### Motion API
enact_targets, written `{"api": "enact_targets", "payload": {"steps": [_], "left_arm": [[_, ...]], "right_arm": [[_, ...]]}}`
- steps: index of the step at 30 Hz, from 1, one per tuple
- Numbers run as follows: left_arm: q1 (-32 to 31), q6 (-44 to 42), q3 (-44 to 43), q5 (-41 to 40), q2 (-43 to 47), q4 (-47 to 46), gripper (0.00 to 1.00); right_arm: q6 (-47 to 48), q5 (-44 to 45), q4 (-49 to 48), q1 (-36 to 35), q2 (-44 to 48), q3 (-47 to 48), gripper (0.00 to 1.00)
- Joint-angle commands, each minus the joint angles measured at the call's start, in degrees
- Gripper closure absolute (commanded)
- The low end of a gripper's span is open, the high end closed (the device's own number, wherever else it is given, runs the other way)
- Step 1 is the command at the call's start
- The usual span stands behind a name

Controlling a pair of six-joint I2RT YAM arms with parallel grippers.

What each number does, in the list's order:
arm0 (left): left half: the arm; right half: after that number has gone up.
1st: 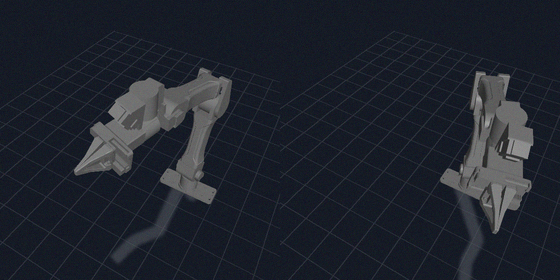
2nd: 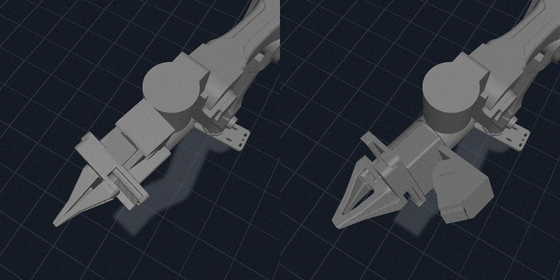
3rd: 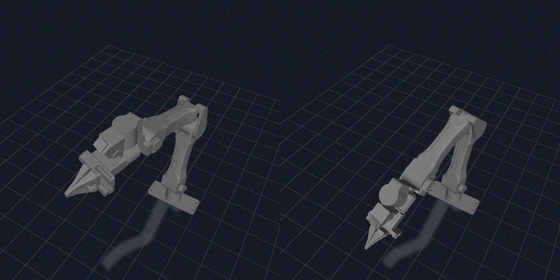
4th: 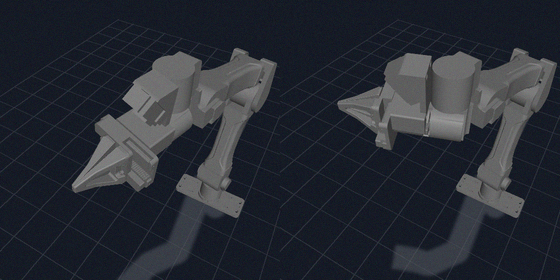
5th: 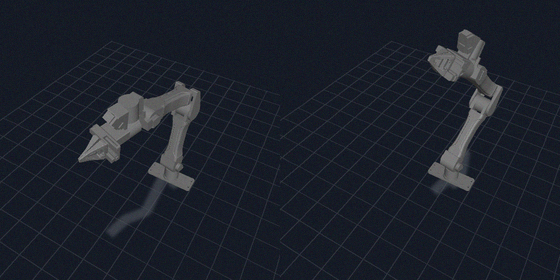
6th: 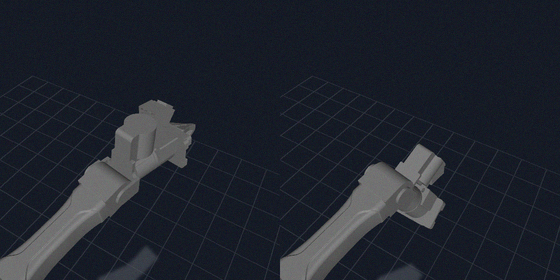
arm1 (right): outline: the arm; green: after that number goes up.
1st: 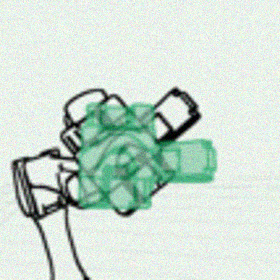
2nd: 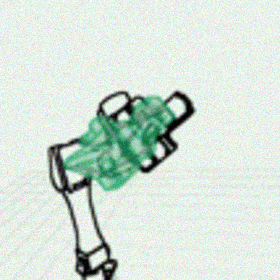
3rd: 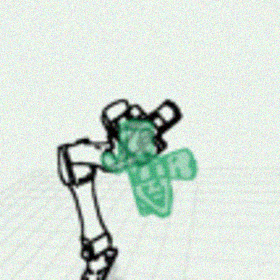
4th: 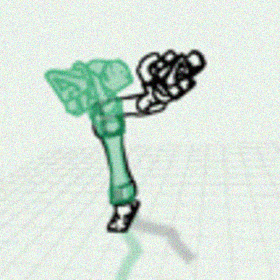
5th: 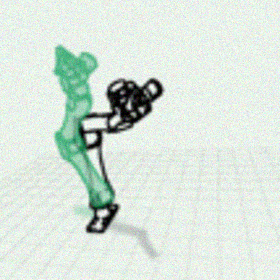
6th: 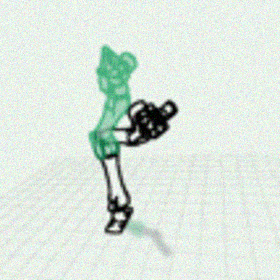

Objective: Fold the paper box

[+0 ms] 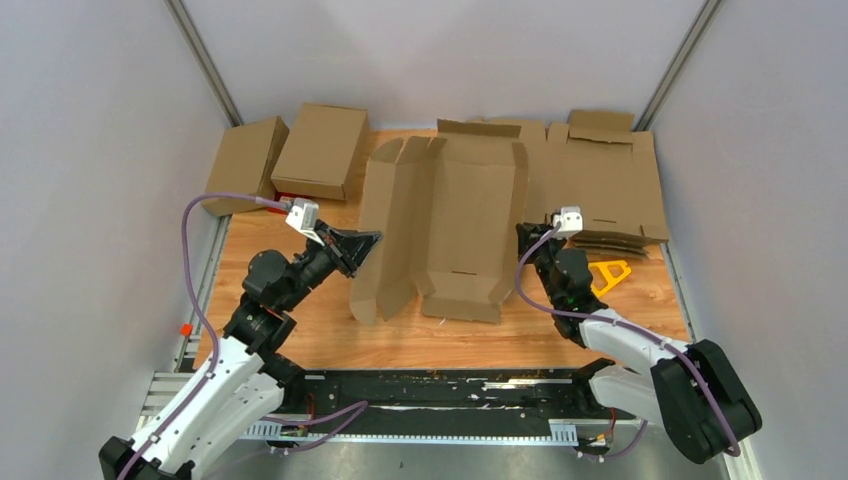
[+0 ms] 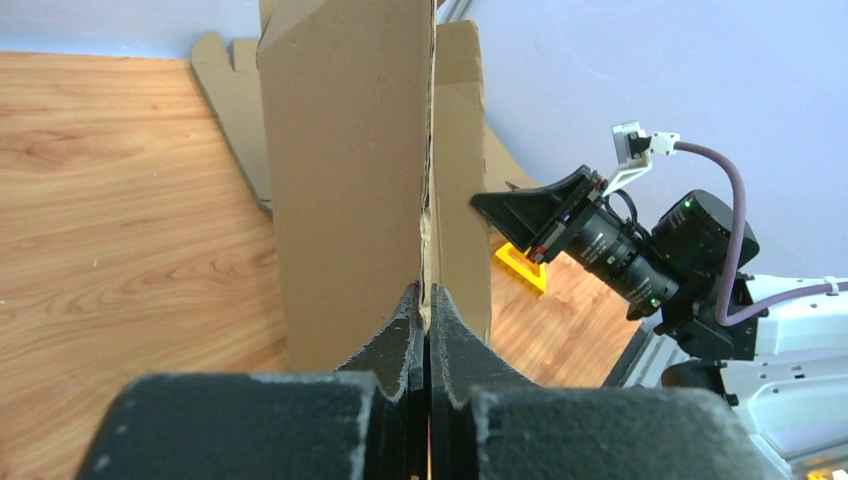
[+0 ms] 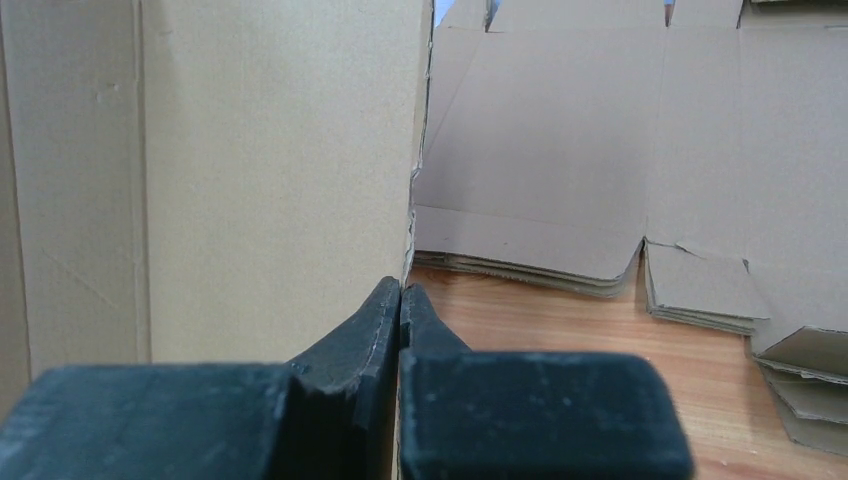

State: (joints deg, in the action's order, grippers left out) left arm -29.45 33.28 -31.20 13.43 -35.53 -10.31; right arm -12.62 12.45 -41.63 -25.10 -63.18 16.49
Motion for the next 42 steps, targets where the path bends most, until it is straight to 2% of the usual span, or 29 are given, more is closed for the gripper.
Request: {"api": "enact_targets", "payload": {"steps": [1, 5, 10, 18, 24, 26, 29, 36, 42], "left_arm": [[-0.6, -1.28, 2.14, 0.92, 3.5, -1.87, 1.0], [-0.86, -1.09, 5.91, -0.8, 7.68, -0.41, 1.0], [-0.87, 0.45, 9.32, 1.55, 10.93, 0.7, 1.0], [-0.87, 1.45, 13.96, 2.83, 14.86, 4.6, 1.0], [-0.87, -3.97, 12.25, -1.17, 17.46, 12.98, 1.0], [-0.87, -4.68, 12.66, -2.47, 17.94, 12.87, 1.0], [-1.0, -4.29, 14.31, -3.98, 16.85, 6.39, 1.0], [-4.1, -9.33, 15.11, -13.01, 9.31, -8.23, 1.0], [-6.49, -14.71, 14.81, -19.28, 0.12, -23.77, 1.0]], "right_arm": [[3.92, 1.44, -6.37, -0.88, 0.78, -1.32, 1.0], [4.24, -0.61, -10.22, -1.44, 0.65, -3.55, 1.0], [3.59, -0.44, -7.99, -1.53, -0.54, -2.66, 1.0], [2.63, 1.25, -10.83, -1.62, -3.78, -3.58, 1.0], [4.53, 4.26, -15.71, -1.61, -4.25, -4.7, 1.0], [5.44, 7.23, -18.89, -1.6, -6.06, -4.33, 1.0], [5.83, 6.03, -23.79, -1.61, -9.01, -2.29, 1.0], [5.08, 3.39, -27.21, -1.74, -16.63, 4.38, 1.0], [5.59, 2.98, -40.44, -1.78, -27.7, 8.77, 1.0]]}}
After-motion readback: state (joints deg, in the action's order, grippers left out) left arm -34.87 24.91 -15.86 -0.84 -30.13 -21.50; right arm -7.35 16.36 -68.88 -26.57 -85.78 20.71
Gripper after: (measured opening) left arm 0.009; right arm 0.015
